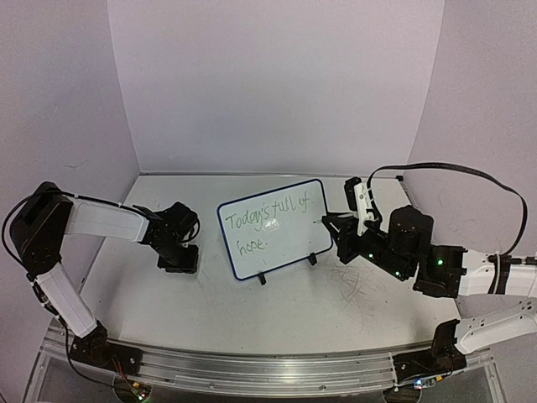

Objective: Write a sentence on the whiteboard
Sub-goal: Pick up the pen cap from the center of the board, then insert the whiteboard marker without the cap into the pen cap.

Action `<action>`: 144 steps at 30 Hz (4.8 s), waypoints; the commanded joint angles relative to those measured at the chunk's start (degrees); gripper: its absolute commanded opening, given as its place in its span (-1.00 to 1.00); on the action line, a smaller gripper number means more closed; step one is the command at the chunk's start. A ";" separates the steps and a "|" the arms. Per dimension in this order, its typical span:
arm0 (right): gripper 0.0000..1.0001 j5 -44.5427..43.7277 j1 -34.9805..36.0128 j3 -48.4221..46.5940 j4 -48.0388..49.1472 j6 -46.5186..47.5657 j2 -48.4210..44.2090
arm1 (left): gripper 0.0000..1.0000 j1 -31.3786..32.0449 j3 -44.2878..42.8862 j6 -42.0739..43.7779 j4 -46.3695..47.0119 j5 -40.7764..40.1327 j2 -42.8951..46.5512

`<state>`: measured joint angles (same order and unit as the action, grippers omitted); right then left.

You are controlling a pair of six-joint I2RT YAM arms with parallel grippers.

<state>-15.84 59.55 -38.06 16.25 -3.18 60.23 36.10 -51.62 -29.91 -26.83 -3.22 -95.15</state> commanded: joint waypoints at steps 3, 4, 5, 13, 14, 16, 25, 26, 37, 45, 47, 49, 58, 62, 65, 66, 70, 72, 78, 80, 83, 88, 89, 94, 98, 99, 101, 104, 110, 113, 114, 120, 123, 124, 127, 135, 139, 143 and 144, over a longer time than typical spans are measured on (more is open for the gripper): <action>-1.00 -0.56 0.21 -0.32 2.03 0.39 0.53 | -0.75 0.45 -3.42 0.77 0.46 -1.85 -0.07; -1.00 -0.56 0.22 -0.34 2.03 0.30 0.54 | -0.81 0.45 -3.43 0.69 0.46 -1.87 0.40; -1.00 -0.57 0.24 -0.37 2.03 0.17 0.44 | -0.85 0.47 -3.26 0.57 0.43 -1.89 1.30; -1.00 3.29 0.22 -2.56 3.47 -1.94 0.68 | -1.00 0.47 -5.80 -3.91 -8.74 -1.75 24.39; -1.00 4.54 0.22 -3.13 3.99 -2.50 1.07 | -1.00 0.47 -6.84 -4.46 -8.63 0.62 27.83; -1.00 7.88 0.08 -4.75 4.81 -3.94 2.12 | -1.00 0.47 -9.34 -4.56 -6.47 7.67 32.39; -1.00 26.61 -0.20 -10.00 14.92 -15.08 6.10 | -1.00 2.99 0.43 -11.58 41.58 36.16 38.08; -1.00 27.44 -0.17 -10.62 16.21 -16.05 6.90 | -1.00 3.51 1.19 -11.85 45.22 36.89 37.40; -1.00 29.10 -0.15 -18.21 26.96 -21.54 14.52 | -1.00 9.86 2.93 -14.84 61.90 38.29 30.13; -1.00 32.52 -0.17 -14.89 34.99 -25.32 14.95 | -1.00 9.90 6.10 -17.41 66.36 34.33 32.78; -1.00 33.00 -0.15 -14.97 36.91 -26.57 15.73 | -1.00 9.88 6.19 -17.78 67.01 34.80 32.80; -1.00 33.14 -0.23 -15.58 37.06 -27.37 16.67 | -1.00 9.87 6.40 -17.90 67.35 34.82 33.05; -1.00 32.76 -0.94 -16.03 37.10 -28.92 18.30 | -1.00 9.87 6.82 -18.46 68.42 35.10 33.53; -1.00 33.79 -1.07 -17.13 37.11 -29.37 19.61 | -1.00 9.87 6.32 -18.52 68.60 35.71 33.03; -1.00 34.06 -1.11 -17.39 37.10 -29.68 20.30 | -1.00 9.89 6.26 -18.43 68.74 35.72 32.96; -1.00 34.14 -1.14 -17.43 37.15 -29.74 20.52 | -1.00 9.89 6.26 -18.43 68.82 35.73 32.96; -1.00 34.45 -1.11 -17.74 37.49 -30.00 21.01 | -1.00 9.96 6.20 -18.39 68.89 35.72 32.98; -1.00 34.05 -1.12 -17.21 38.14 -30.03 20.62 | -1.00 9.96 6.31 -18.32 68.88 35.61 33.00; -1.00 32.16 -1.15 -14.66 39.99 -28.98 18.21 | -1.00 9.96 7.02 -18.17 68.86 34.87 33.20; -1.00 32.92 -1.15 -15.14 40.13 -29.01 18.43 | -1.00 9.99 7.06 -18.19 68.91 34.86 33.08; -1.00 33.66 -1.17 -15.51 40.67 -29.37 19.00 | -1.00 9.97 6.88 -18.17 68.87 35.25 32.73; -1.00 33.82 -1.24 -15.46 41.49 -29.65 19.47 | -1.00 9.96 6.40 -18.20 68.87 35.55 32.47; -1.00 34.00 -1.23 -15.58 41.49 -29.75 19.68 | -1.00 9.96 6.35 -18.19 68.87 35.59 32.42; -1.00 34.95 -1.20 -16.66 41.49 -30.55 21.16 | -1.00 9.96 6.34 -18.31 68.90 35.86 32.29; -1.00 35.00 -1.24 -17.06 41.49 -30.68 21.78 | -1.00 9.98 6.35 -18.23 68.90 36.03 32.41; -1.00 34.99 -1.22 -17.17 41.49 -30.75 21.94 | -1.00 9.97 6.35 -18.24 68.87 36.10 32.43; -1.00 34.99 -1.22 -17.48 41.56 -30.89 22.30 | -1.00 9.96 6.37 -18.21 68.88 36.20 32.49; -1.00 34.64 -1.22 -17.27 41.74 -30.89 22.11 | -1.00 9.99 6.56 -18.21 68.90 36.09 32.72; -1.00 32.33 -1.18 -14.43 43.15 -29.73 19.38 | -1.00 9.98 7.33 -17.73 68.92 35.26 33.27; -1.00 33.02 -1.18 -14.82 43.20 -29.70 19.55 | -1.00 9.97 7.20 -17.79 68.86 35.57 32.76; -1.00 33.24 -1.19 -14.96 43.27 -29.85 19.75 | -1.00 9.97 7.04 -17.81 68.88 35.73 32.54; -1.00 34.00 -1.13 -15.68 43.51 -30.61 21.12 | -1.00 9.96 6.56 -17.90 68.89 36.15 32.23; -1.00 34.25 -1.22 -16.20 43.51 -30.80 21.77 | -1.00 9.96 6.55 -18.03 68.91 36.39 32.02; -1.00 34.23 -1.25 -16.35 43.51 -30.86 22.04 | -1.00 9.96 6.53 -18.07 68.92 36.43 32.01; -1.00 34.33 -1.19 -16.73 43.60 -30.90 22.53 | -1.00 9.97 6.52 -18.08 68.92 36.55 32.03; -1.00 34.37 -1.23 -17.30 43.86 -31.16 23.41 | -1.00 9.96 6.26 -17.99 68.92 36.88 31.72; -1.00 33.85 -1.13 -16.60 44.38 -30.99 22.82 | -1.00 9.96 6.36 -17.74 68.92 36.86 31.62; -1.00 31.61 -1.20 -14.18 44.54 -30.01 20.23 | -1.00 9.96 7.31 -16.86 68.79 35.21 32.93; -1.00 31.48 -1.23 -13.78 44.56 -29.89 19.76 | -1.00 9.96 7.47 -16.76 68.78 34.77 33.20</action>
<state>17.17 58.52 -52.65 57.39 -33.90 83.28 45.87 -44.47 -47.88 39.16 32.75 -63.52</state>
